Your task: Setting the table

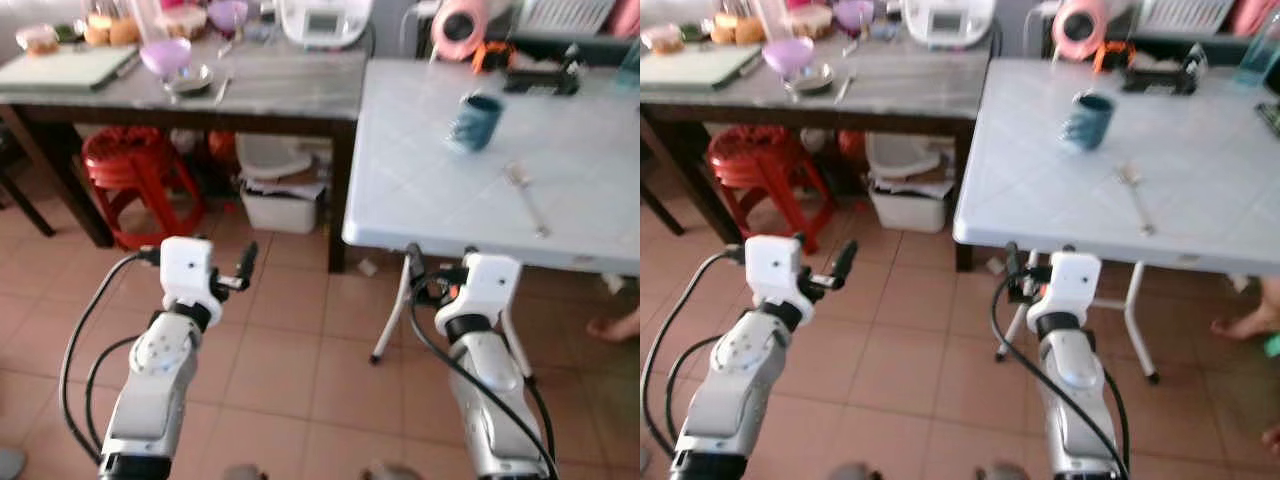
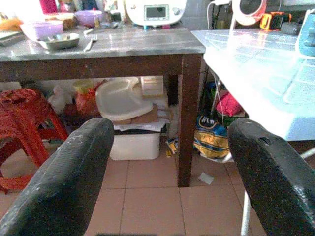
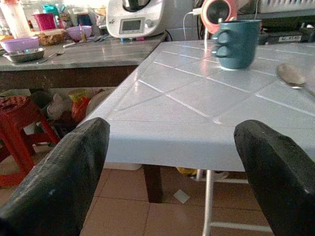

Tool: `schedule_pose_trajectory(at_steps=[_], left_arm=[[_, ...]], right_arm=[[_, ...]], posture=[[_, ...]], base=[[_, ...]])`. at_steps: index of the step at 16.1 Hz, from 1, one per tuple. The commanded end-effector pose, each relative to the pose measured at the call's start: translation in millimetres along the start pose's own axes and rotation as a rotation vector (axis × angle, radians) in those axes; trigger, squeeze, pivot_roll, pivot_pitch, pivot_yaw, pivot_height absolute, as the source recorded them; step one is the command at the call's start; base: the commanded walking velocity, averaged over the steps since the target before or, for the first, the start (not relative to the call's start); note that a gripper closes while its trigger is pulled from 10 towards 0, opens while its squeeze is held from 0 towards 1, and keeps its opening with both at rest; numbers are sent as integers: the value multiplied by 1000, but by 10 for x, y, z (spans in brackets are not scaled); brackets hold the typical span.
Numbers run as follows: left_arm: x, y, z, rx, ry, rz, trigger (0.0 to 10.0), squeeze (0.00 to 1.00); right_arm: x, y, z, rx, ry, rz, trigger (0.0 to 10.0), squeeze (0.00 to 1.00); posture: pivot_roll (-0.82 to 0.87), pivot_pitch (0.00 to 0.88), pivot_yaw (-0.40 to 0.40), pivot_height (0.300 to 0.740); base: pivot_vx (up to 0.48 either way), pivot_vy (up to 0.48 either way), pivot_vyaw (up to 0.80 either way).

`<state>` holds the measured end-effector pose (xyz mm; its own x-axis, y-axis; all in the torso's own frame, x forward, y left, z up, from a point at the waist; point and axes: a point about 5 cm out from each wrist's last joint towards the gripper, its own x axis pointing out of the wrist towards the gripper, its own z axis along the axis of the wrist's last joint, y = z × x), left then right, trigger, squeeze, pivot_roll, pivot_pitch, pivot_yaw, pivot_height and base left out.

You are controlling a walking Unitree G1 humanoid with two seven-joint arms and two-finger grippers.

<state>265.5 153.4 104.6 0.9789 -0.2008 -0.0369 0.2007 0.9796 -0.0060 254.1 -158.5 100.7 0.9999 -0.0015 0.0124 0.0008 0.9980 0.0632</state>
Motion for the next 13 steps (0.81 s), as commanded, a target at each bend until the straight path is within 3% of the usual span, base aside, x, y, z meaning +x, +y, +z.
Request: schedule_pose_trajectory(at_steps=[1,6,10,13], left_arm=[[-9,-67,-6,-11,5,-19,10000,0],[-3,-81,-50,11,18,-19,10000,0],[64,-102,-20,-4,-12,-22,10000,0],[130,-203,-17,21,9,-124,10000,0]], right_arm=[[-13,-64,2,-13,1,-16,10000,0],[-4,-80,-37,-13,11,-32,10000,0],[-12,-77,-90,1,25,-50,10000,0],[-52,-128,-94,27,1,-135,10000,0]], posture=[[5,0,50,740],[2,0,55,740],[6,0,84,740],[-31,0,162,740]], base=[[0,-439,0],[0,-438,0],[0,0,0],[0,0,0]])
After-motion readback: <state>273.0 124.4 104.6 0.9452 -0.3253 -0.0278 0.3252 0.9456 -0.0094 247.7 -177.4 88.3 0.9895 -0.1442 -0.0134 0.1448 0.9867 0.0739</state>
